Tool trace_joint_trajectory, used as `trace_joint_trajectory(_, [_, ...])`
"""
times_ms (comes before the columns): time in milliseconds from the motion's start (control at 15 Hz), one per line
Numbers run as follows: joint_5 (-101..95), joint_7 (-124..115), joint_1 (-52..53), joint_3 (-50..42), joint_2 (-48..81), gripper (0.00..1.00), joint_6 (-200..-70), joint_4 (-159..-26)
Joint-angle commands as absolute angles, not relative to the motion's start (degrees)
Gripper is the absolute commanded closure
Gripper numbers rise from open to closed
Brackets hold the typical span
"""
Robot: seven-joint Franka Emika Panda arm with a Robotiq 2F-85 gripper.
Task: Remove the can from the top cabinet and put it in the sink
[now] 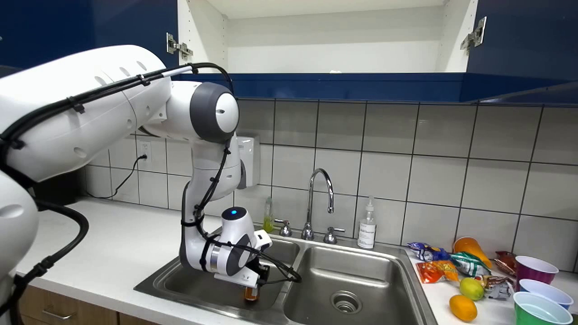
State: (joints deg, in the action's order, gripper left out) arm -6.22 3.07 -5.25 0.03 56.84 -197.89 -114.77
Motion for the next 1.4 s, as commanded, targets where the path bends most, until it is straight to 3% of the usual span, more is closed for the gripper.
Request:
trace_joint_trajectory(0, [-6.0,3.3,-5.2,0.1,56.9,0.37,-197.8,-114.7])
trace_joint_trajectory(533, [-6.0,3.3,-5.2,0.1,56.9,0.37,-197.8,-114.7])
trace_joint_trajectory(600, [-6.0,3.3,-5.2,0.1,56.9,0.62,-197.8,-114.7])
trace_joint_trajectory(667, [-6.0,3.4,-5.1,-0.1,57.0,0.62,-197.6,-114.5])
trace_joint_trajectory(733, [-6.0,3.3,-5.2,0.0,57.1,0.30,-197.5,-114.4])
trace_joint_trajectory(800, [-6.0,3.3,-5.2,0.1,57.1,0.11,-197.5,-114.5])
trace_joint_trajectory(867, [-5.9,3.3,-5.0,-0.1,57.0,0.04,-197.5,-114.7])
trace_joint_trajectory(1333, [-5.9,3.3,-4.9,-0.2,54.6,0.00,-197.7,-116.9])
